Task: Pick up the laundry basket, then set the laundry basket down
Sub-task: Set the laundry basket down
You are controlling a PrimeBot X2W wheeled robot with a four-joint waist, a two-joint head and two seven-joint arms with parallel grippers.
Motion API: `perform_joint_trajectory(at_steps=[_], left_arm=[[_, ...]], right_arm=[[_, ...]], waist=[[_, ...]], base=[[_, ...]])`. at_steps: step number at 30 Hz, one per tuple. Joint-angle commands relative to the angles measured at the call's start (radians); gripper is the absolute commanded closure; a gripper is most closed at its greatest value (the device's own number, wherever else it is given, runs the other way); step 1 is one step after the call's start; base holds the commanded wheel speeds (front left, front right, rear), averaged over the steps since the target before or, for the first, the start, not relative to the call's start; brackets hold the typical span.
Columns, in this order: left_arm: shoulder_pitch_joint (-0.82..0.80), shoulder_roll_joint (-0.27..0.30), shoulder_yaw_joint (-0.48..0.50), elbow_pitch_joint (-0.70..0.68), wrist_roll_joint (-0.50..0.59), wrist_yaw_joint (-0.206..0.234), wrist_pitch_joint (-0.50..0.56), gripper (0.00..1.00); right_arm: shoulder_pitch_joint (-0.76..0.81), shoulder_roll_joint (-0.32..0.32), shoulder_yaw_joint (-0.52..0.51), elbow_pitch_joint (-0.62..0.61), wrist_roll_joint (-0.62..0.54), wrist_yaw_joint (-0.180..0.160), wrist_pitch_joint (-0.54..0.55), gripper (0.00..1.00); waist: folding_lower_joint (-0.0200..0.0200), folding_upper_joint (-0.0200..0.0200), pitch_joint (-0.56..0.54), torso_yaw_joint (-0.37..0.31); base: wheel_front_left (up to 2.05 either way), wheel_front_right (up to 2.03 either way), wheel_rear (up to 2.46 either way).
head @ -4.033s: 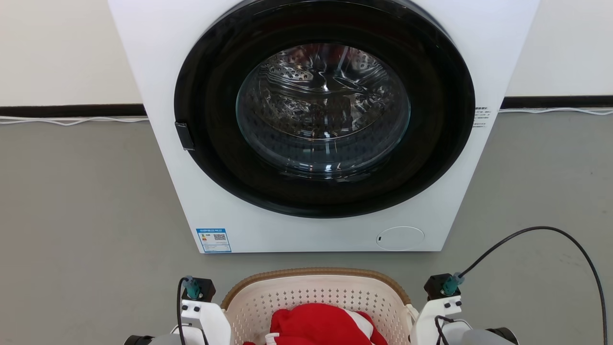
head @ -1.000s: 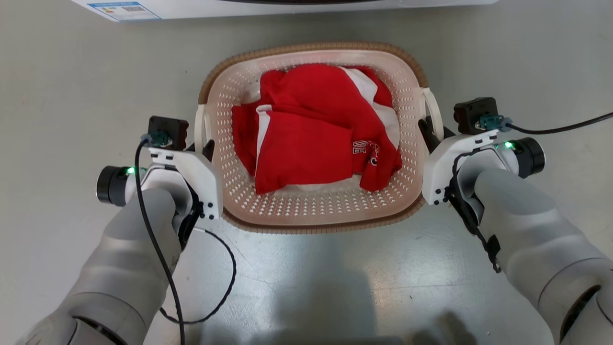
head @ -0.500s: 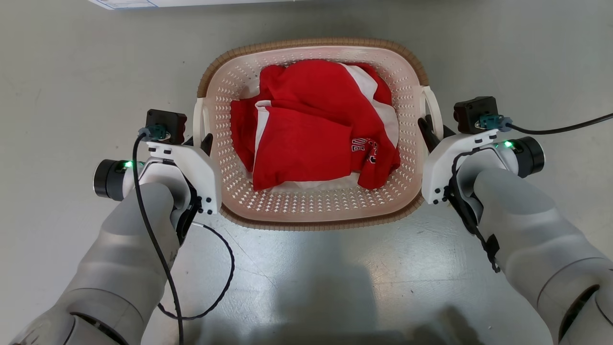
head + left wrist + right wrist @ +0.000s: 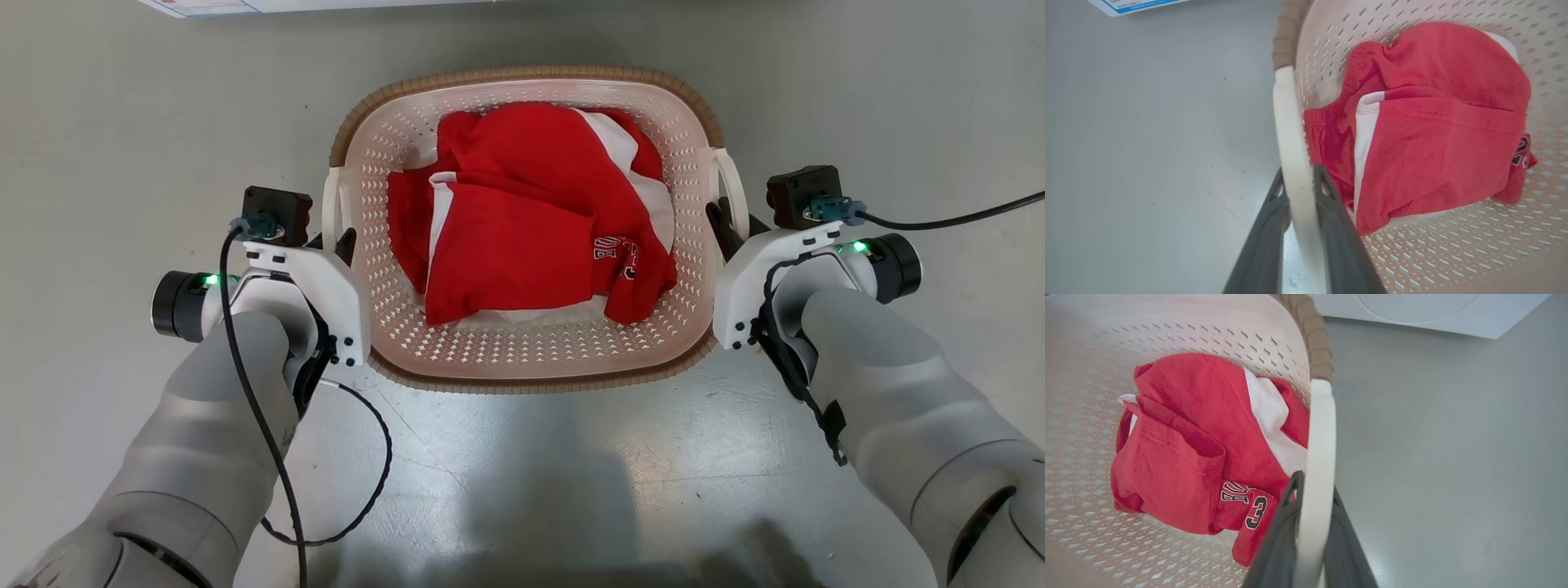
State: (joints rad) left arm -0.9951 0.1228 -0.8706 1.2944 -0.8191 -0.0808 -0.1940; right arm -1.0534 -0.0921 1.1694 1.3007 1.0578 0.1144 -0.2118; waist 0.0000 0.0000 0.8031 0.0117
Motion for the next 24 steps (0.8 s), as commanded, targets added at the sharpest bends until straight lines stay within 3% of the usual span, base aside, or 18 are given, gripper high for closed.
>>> perform_joint_trajectory(at_steps=[1, 16, 17, 18, 19, 20, 24], left_arm=[[-0.021, 0.028, 0.005, -0.004, 0.003, -0.007, -0.005, 1.00], [-0.024, 0.033, -0.001, -0.004, -0.010, 0.000, 0.026, 1.00], [-0.022, 0.031, 0.004, -0.004, -0.017, 0.002, 0.036, 0.71], [-0.019, 0.029, 0.010, -0.004, -0.025, 0.008, 0.045, 0.71], [-0.015, 0.025, 0.015, -0.004, -0.034, 0.012, 0.063, 0.00], [-0.013, 0.019, 0.018, -0.004, -0.040, 0.012, 0.077, 0.00], [-0.015, 0.014, 0.016, -0.004, -0.040, 0.019, 0.059, 0.00]], right_arm=[[0.027, 0.023, 0.017, -0.010, -0.008, 0.016, -0.009, 1.00], [0.028, 0.017, 0.011, -0.010, 0.003, 0.016, -0.003, 1.00], [0.025, 0.009, 0.004, -0.010, 0.003, 0.016, -0.008, 0.80], [0.021, 0.002, -0.002, -0.010, 0.001, 0.016, -0.016, 0.55], [0.019, -0.005, -0.008, -0.010, -0.004, 0.016, -0.022, 0.55], [0.019, -0.009, -0.013, -0.010, -0.008, 0.016, -0.026, 0.00], [0.024, -0.016, -0.034, -0.010, -0.019, 0.016, -0.030, 0.00]], waist=[[0.0000, 0.0000, 0.001, -0.001], [0.0000, 0.0000, 0.011, -0.005], [0.0000, 0.0000, 0.012, -0.004], [0.0000, 0.0000, 0.013, -0.003], [0.0000, 0.0000, 0.015, -0.001], [0.0000, 0.0000, 0.016, 0.000], [0.0000, 0.0000, 0.019, 0.001]], base=[[0.00, 0.00, 0.00], [0.00, 0.00, 0.00], [0.00, 0.00, 0.00], [0.00, 0.00, 0.00], [0.00, 0.00, 0.00], [0.00, 0.00, 0.00], [0.00, 0.00, 0.00]])
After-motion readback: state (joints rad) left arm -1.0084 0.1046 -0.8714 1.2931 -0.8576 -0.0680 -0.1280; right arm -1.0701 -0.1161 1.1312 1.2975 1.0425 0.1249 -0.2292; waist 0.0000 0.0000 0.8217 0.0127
